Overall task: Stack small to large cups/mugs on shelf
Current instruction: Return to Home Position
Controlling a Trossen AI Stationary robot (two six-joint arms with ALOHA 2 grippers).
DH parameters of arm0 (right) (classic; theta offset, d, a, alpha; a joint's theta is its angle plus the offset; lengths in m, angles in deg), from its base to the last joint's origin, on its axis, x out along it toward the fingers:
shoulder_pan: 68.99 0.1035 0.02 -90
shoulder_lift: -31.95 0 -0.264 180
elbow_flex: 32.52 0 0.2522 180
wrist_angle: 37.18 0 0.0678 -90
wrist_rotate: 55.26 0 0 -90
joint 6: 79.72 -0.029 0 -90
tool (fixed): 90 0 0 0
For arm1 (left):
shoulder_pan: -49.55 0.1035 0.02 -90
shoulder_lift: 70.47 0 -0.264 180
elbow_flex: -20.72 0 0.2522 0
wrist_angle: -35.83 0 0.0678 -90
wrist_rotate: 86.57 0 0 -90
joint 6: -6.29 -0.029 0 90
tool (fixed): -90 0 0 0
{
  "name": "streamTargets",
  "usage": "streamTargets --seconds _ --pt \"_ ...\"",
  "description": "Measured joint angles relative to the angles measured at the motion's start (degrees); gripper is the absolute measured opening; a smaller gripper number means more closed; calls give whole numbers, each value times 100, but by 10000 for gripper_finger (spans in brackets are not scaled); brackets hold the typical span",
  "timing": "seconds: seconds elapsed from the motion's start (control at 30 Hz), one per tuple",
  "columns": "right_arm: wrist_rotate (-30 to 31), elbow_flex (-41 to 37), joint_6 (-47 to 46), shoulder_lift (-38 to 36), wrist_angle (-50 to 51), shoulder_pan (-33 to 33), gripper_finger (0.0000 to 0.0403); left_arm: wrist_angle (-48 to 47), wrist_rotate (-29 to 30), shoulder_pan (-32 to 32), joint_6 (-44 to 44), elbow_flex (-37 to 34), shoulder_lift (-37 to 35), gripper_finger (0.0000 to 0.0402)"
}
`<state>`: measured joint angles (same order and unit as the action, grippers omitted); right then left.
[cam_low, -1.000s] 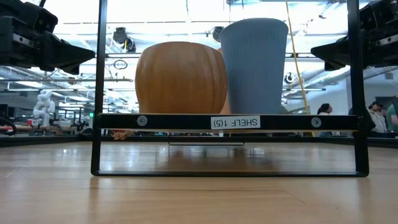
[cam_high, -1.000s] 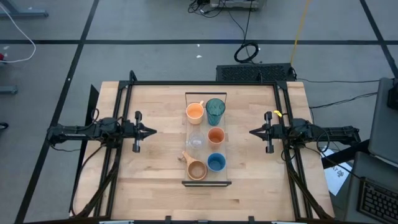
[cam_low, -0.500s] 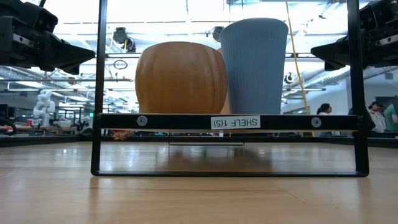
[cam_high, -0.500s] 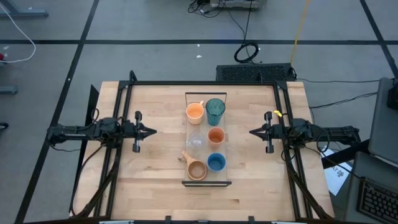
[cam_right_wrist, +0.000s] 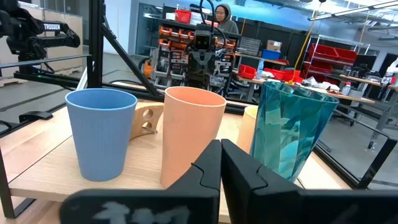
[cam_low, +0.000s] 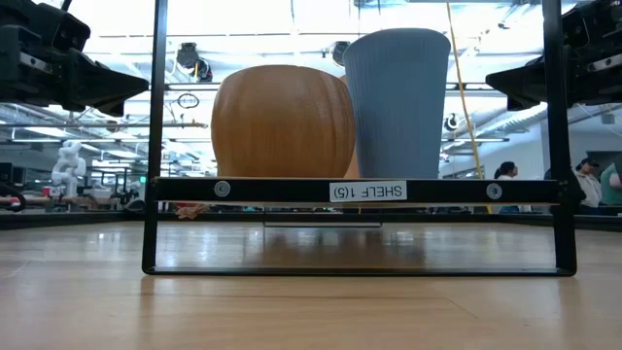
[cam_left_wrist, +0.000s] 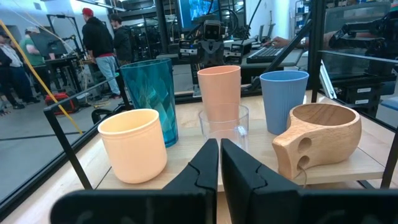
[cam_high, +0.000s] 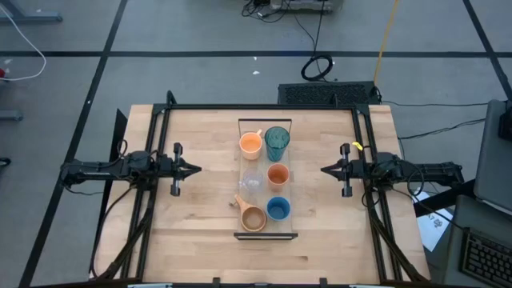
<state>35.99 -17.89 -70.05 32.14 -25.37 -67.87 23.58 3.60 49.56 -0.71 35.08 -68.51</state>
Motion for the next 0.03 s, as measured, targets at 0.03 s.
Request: streamTargets --seconds 0.03 --pt "0 -1 0 0 0 -1 0 0 -1 0 0 0 1 21"
